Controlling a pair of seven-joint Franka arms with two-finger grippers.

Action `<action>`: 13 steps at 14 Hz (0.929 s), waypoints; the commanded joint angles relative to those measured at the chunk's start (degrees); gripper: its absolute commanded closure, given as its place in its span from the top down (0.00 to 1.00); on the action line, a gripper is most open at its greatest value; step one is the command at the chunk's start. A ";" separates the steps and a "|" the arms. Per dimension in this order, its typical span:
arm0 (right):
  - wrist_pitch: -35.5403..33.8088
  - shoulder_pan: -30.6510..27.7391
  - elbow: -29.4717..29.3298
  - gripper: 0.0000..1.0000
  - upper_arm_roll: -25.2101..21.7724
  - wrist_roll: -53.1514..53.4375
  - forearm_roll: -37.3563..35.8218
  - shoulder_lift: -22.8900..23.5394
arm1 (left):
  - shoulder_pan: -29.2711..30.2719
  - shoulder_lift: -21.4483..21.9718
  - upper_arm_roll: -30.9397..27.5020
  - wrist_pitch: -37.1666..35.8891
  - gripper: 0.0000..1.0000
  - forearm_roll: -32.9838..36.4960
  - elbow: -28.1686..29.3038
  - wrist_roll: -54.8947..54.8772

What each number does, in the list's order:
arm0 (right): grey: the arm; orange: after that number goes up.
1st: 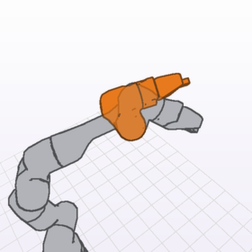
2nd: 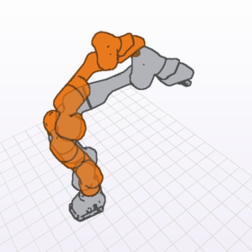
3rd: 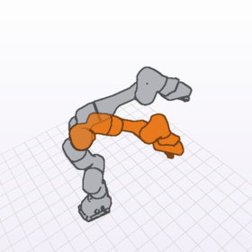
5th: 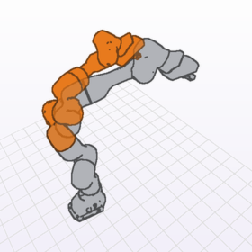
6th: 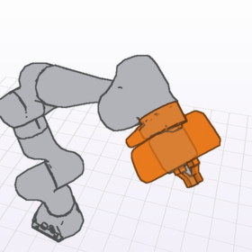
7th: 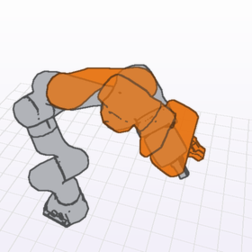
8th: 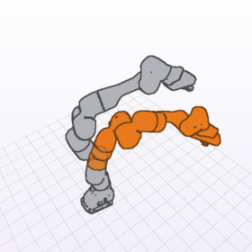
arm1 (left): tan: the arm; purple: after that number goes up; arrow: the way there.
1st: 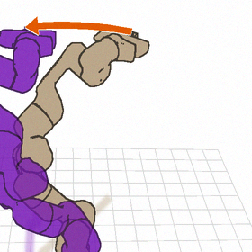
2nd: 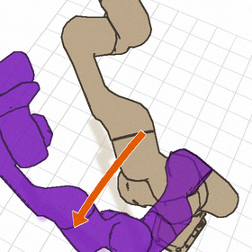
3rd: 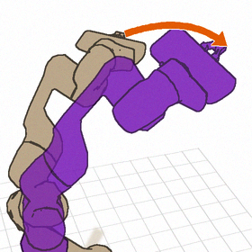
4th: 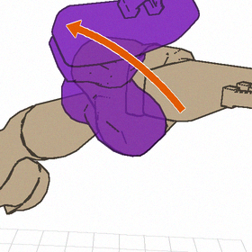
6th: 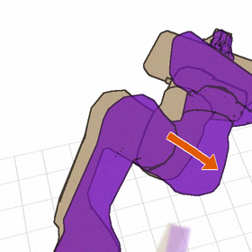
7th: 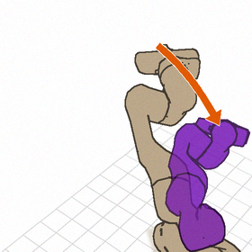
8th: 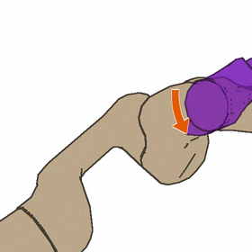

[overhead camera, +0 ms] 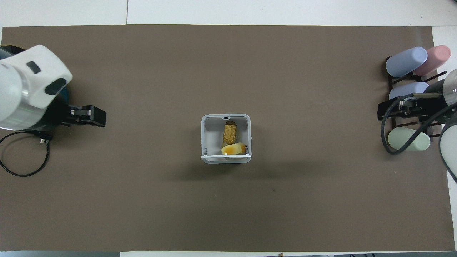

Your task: Close trash can lid

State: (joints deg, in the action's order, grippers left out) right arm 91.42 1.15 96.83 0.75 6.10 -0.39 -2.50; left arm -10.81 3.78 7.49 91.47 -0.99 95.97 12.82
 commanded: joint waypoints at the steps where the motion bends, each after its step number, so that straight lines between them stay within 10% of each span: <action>1: 0.25 -0.27 0.73 1.00 0.05 -1.26 0.39 -0.58 | -9.19 3.25 -0.38 4.06 0.00 0.47 5.98 9.74; 7: 0.25 -0.27 0.73 1.00 0.05 -1.26 0.39 -0.58 | -29.06 3.26 -0.46 15.91 0.00 -1.91 15.30 27.15; 13: 0.25 -0.27 0.73 1.00 0.05 -1.18 0.39 -0.58 | -31.38 -1.66 -0.64 22.51 0.00 -1.82 14.95 31.13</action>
State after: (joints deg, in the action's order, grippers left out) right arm 91.42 1.15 96.83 0.75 6.10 -0.39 -2.50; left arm -42.13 2.27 7.82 111.58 -2.01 110.44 43.40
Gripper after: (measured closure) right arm 0.000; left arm 0.991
